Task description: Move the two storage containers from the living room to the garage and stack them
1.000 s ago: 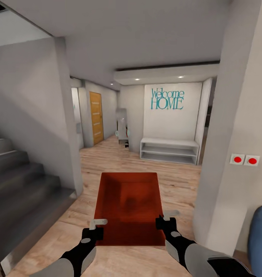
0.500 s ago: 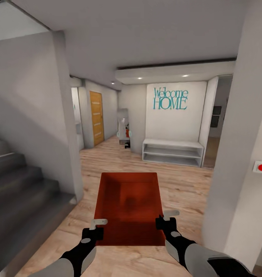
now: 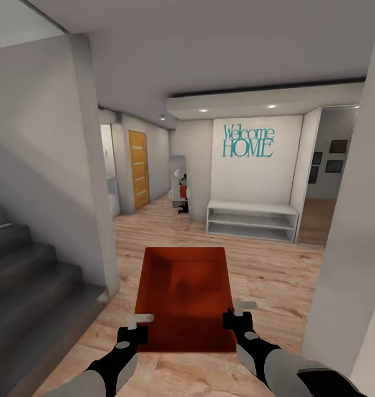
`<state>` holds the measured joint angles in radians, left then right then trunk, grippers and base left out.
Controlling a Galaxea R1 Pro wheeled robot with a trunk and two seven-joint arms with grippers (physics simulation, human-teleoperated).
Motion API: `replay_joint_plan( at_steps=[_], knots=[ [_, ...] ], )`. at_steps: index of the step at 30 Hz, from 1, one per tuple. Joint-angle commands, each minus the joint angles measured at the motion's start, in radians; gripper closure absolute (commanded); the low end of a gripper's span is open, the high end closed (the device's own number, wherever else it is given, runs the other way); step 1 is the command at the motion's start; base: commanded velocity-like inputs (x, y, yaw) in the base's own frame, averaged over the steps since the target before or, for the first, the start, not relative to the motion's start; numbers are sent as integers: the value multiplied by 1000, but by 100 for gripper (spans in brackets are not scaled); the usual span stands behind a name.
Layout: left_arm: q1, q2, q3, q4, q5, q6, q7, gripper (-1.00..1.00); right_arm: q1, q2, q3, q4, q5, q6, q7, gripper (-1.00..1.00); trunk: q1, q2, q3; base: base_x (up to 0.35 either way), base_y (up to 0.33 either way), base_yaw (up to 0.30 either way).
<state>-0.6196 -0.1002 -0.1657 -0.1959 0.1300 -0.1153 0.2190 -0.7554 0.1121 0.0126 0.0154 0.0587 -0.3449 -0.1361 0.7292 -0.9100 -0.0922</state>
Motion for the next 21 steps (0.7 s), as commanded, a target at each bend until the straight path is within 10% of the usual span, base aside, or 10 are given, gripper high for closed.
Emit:
replay_joint_plan(
  at_steps=[1, 21],
  knots=[
    [-2, 8, 25, -4, -7, -6, 20, 100, -1, -7, -25, 5, -19, -5, -10, 100, 1, -1, -2, 321, 12, 0],
    [-2, 8, 25, -4, -7, -6, 20, 100, -1, -8, -25, 5, -19, -5, -10, 100, 1, -1, -3, 321, 1, -71]
  ],
)
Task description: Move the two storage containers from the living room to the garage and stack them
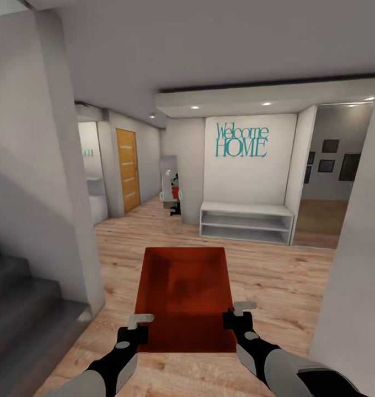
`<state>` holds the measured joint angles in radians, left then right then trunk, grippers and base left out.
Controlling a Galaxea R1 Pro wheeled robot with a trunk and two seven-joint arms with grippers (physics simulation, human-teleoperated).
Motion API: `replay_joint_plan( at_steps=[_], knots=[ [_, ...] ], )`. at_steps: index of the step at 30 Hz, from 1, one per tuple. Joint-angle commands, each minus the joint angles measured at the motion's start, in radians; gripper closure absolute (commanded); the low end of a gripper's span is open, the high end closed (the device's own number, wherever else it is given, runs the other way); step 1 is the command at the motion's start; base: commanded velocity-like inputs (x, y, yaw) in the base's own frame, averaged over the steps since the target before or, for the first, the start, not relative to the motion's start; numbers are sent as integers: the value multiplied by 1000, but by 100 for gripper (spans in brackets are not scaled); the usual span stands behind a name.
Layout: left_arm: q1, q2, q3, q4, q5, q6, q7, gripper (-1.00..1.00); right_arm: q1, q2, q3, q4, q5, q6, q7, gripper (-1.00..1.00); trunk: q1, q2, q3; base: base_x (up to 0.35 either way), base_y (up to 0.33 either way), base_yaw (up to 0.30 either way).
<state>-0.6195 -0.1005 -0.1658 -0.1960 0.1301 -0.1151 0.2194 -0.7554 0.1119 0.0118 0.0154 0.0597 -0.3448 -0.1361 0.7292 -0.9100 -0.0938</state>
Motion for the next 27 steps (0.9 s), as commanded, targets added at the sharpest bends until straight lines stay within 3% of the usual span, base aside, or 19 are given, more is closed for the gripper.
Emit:
replay_joint_plan(
  at_steps=[1, 27],
  knots=[
    [-2, 8, 25, -3, -7, -6, 20, 100, -1, -7, -24, 5, -20, -5, -10, 100, 1, -1, -2, 321, 0, -2],
    [-2, 8, 25, -3, -7, -7, 20, 100, -1, -8, -25, 5, -20, -5, -10, 100, 1, -1, -2, 321, 0, 0]
  ],
)
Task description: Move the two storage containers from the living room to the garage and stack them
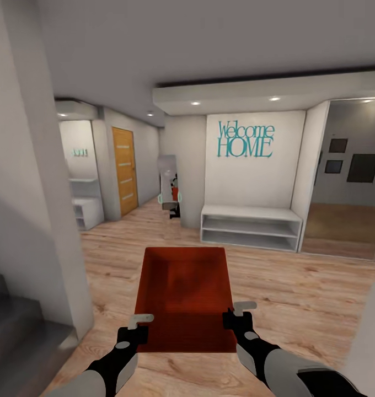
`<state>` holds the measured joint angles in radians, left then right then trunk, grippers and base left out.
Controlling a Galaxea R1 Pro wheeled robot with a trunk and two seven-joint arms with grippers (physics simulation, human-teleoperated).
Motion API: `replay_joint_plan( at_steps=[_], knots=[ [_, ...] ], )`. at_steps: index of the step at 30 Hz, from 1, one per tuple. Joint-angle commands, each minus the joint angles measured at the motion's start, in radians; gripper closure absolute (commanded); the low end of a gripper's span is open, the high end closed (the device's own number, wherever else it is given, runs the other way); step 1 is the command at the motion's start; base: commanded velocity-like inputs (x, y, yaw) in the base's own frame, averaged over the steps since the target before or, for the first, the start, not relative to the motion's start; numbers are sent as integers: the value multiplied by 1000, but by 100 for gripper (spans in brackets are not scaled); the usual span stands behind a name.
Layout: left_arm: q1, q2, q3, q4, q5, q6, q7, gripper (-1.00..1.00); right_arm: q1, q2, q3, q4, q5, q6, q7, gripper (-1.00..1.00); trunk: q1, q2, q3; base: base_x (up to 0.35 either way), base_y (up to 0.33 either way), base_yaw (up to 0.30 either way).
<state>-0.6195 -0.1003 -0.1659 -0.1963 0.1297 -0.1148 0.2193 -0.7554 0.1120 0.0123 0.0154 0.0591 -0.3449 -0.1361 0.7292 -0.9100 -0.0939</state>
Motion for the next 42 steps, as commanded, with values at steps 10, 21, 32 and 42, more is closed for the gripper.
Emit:
replay_joint_plan(
  at_steps=[10, 21, 32, 42],
  knots=[
    [-2, 8, 25, -3, -7, -7, 20, 100, -1, -8, -26, 5, -19, -5, -10, 100, 1, -1, -2, 321, 0, 0],
    [-2, 8, 25, -3, -7, -7, 20, 100, -1, -8, -25, 5, -19, -5, -10, 100, 1, -1, -2, 321, 0, 0],
    [-2, 8, 25, -3, -7, -6, 20, 100, -1, -8, -25, 5, -19, -5, -10, 100, 1, -1, -2, 321, 0, 0],
    [-2, 8, 25, -3, -7, -6, 20, 100, -1, -7, -25, 5, -19, -5, -10, 100, 1, -1, -2, 321, 0, 0]
  ],
)
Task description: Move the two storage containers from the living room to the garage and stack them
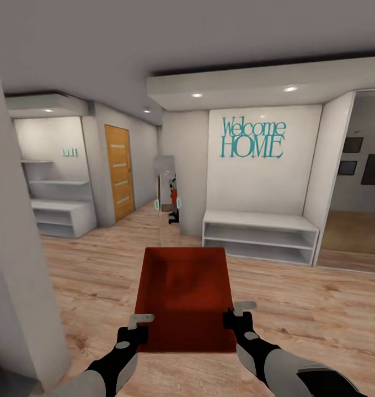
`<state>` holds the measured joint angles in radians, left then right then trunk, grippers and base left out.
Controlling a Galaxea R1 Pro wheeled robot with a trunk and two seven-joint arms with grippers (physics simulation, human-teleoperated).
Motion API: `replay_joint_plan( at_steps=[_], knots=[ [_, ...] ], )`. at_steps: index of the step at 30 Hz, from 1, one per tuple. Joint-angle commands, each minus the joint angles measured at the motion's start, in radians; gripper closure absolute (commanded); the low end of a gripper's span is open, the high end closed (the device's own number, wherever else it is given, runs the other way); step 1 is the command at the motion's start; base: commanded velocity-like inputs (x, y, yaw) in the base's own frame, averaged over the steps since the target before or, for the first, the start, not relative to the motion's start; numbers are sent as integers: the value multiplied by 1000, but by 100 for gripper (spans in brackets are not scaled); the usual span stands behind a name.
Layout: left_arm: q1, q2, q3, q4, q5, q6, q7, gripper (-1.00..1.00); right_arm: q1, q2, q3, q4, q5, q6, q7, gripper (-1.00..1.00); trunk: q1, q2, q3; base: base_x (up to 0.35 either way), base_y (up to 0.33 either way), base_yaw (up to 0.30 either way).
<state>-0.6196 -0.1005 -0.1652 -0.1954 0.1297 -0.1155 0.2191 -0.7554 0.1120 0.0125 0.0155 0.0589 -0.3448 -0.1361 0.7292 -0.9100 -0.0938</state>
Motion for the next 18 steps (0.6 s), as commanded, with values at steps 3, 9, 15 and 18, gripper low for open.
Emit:
replay_joint_plan(
  at_steps=[3, 9, 15, 18],
  knots=[
    [-2, 8, 24, -4, -7, -6, 20, 100, -1, -7, -25, 4, -19, -5, -10, 100, 1, -1, -2, 321, 0, 0],
    [-2, 8, 24, -4, -7, -6, 20, 100, -1, -8, -26, 4, -19, -5, -10, 100, 1, -1, -2, 321, 0, 0],
    [-2, 8, 24, -4, -7, -6, 20, 100, -1, -8, -26, 4, -19, -5, -10, 100, 1, -1, -2, 321, 0, 0],
    [-2, 8, 24, -4, -7, -6, 20, 100, -1, -8, -25, 4, -19, -5, -10, 100, 1, -1, -2, 321, 0, 0]
  ],
)
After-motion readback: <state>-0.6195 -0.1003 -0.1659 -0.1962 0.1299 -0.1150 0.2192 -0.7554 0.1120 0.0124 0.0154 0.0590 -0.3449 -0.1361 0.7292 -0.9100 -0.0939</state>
